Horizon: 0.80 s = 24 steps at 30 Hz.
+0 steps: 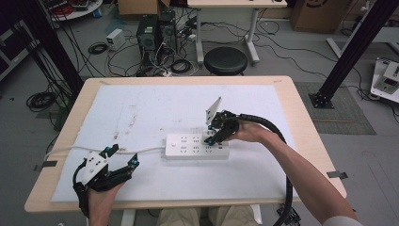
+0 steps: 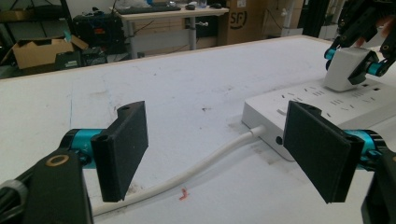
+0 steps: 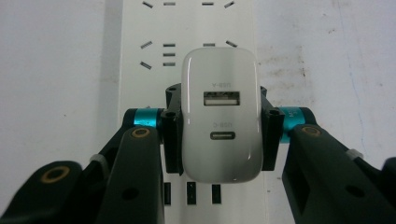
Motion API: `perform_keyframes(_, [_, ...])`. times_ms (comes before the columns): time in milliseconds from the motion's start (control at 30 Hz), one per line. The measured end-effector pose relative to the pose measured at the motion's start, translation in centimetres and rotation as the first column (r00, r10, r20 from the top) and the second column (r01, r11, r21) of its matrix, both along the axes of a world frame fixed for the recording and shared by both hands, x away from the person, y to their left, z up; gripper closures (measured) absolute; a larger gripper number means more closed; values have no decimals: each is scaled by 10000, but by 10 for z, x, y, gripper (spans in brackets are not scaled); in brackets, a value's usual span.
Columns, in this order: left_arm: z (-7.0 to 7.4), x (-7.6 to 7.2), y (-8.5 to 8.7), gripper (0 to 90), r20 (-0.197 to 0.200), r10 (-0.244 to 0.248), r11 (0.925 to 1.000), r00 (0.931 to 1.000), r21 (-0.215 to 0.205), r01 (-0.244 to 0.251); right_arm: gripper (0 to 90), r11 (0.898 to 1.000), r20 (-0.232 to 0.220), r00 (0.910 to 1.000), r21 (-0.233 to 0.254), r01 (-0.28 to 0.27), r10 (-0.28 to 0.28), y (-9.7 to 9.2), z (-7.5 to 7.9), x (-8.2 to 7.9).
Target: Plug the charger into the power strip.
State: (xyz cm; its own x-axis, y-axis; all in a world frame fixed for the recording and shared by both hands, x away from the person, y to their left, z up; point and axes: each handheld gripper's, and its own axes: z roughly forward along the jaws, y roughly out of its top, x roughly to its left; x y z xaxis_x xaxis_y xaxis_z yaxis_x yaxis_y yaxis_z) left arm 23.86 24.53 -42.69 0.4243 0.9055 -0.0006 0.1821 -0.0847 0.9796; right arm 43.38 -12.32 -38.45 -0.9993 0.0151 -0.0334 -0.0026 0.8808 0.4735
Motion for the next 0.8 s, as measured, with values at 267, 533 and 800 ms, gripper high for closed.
perform_keyframes(267, [0, -1, -1, 224, -24, -36, 10000, 10000, 19, 36, 640, 10000, -38, 10000, 68, 7, -6, 2, -4, 1])
perform_keyframes(533, [0, -3, 0, 224, -6, -47, 10000, 10000, 67, 47, 639, 9992, -168, 9999, 396, 28, -21, -1, -8, 3])
perform_keyframes(800, [-1, -7, 6, 224, -56, 94, 9999, 9999, 64, -93, 639, 9948, -222, 9994, 976, 285, -265, -7, -13, 1])
